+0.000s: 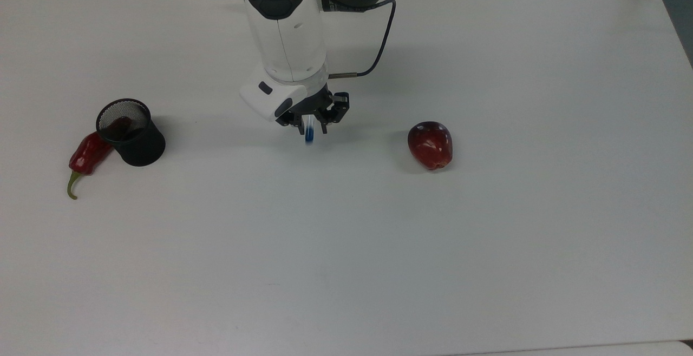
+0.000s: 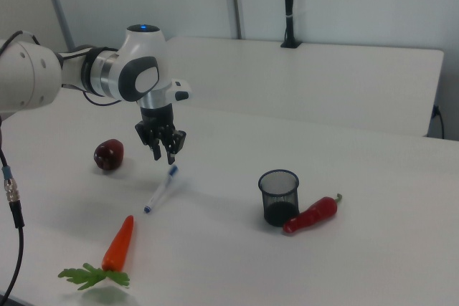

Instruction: Take marker pen

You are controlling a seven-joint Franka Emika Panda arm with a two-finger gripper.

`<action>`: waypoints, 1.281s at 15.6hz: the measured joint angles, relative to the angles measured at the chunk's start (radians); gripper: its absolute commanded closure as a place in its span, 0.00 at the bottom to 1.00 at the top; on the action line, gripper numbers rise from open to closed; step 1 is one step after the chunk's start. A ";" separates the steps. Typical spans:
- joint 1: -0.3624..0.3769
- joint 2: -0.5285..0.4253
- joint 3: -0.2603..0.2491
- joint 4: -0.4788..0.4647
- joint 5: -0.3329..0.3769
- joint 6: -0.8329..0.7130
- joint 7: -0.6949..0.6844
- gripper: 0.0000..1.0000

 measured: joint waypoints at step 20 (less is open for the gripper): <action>-0.019 -0.329 -0.024 0.028 -0.073 -0.316 0.001 0.00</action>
